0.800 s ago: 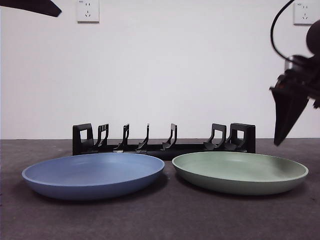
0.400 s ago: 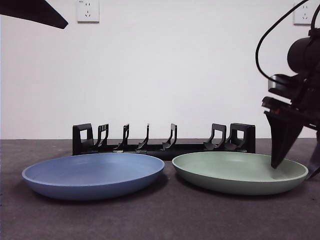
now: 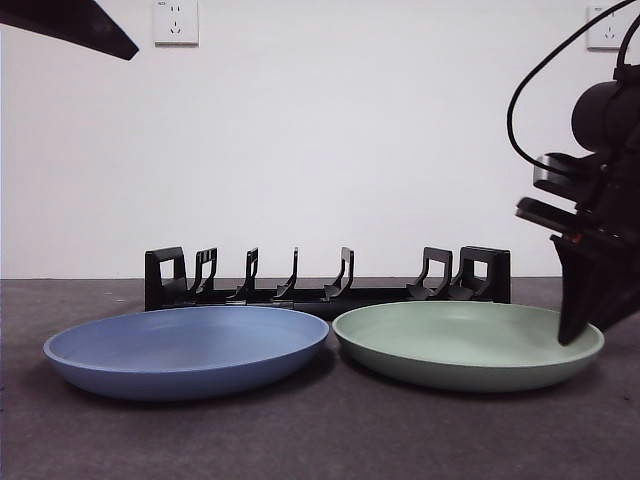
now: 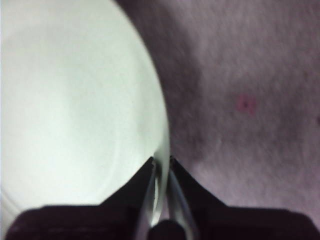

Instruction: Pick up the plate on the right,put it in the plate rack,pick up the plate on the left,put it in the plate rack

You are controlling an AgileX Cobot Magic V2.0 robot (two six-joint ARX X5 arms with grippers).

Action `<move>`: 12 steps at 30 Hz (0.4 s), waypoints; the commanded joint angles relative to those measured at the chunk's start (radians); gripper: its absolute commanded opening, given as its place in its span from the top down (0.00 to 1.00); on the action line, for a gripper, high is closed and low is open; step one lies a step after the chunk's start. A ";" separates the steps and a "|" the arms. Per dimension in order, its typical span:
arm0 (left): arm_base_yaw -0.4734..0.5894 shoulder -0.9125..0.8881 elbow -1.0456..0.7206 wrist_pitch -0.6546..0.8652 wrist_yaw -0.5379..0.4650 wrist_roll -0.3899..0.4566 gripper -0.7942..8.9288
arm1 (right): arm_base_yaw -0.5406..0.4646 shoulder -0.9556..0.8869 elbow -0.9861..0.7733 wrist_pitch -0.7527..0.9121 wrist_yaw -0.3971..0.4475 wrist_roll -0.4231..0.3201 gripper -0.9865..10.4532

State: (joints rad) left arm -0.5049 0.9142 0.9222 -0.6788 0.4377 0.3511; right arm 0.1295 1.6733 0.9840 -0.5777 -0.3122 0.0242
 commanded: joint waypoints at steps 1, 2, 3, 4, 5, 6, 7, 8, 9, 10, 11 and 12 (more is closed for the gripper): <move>-0.026 0.002 0.002 0.006 -0.020 0.077 0.24 | 0.002 0.008 -0.005 -0.003 0.013 0.003 0.92; -0.038 0.002 0.002 0.007 -0.043 0.097 0.24 | 0.001 0.004 -0.005 -0.004 0.013 0.003 0.92; -0.049 0.002 0.002 0.007 -0.062 0.114 0.24 | 0.000 0.001 -0.003 -0.007 0.013 0.004 0.92; -0.064 0.003 0.002 0.007 -0.085 0.135 0.24 | 0.000 -0.006 0.005 -0.019 0.013 0.007 0.92; -0.080 0.003 0.002 0.007 -0.109 0.163 0.24 | -0.001 -0.014 0.017 -0.037 0.012 0.006 0.92; -0.095 0.002 0.002 0.007 -0.134 0.187 0.24 | -0.002 -0.023 0.032 -0.056 0.008 0.006 0.92; -0.114 0.003 0.002 0.009 -0.164 0.215 0.24 | -0.007 -0.035 0.053 -0.080 -0.001 0.005 0.92; -0.132 0.003 0.002 0.013 -0.196 0.242 0.24 | -0.008 -0.048 0.078 -0.105 -0.010 0.002 0.92; -0.149 0.005 0.002 0.018 -0.221 0.266 0.24 | -0.008 -0.061 0.103 -0.127 -0.012 0.001 0.92; -0.167 0.005 0.002 0.023 -0.248 0.294 0.24 | -0.008 -0.076 0.135 -0.157 -0.019 0.001 0.92; -0.186 0.007 0.002 0.031 -0.272 0.323 0.24 | -0.008 -0.090 0.171 -0.190 -0.027 -0.002 0.92; -0.202 0.010 0.002 0.040 -0.291 0.348 0.24 | -0.008 -0.102 0.202 -0.220 -0.036 -0.004 0.92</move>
State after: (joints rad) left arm -0.6971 0.9199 0.9222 -0.6498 0.1589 0.6209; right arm 0.1238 1.5925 1.1538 -0.7914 -0.3328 0.0319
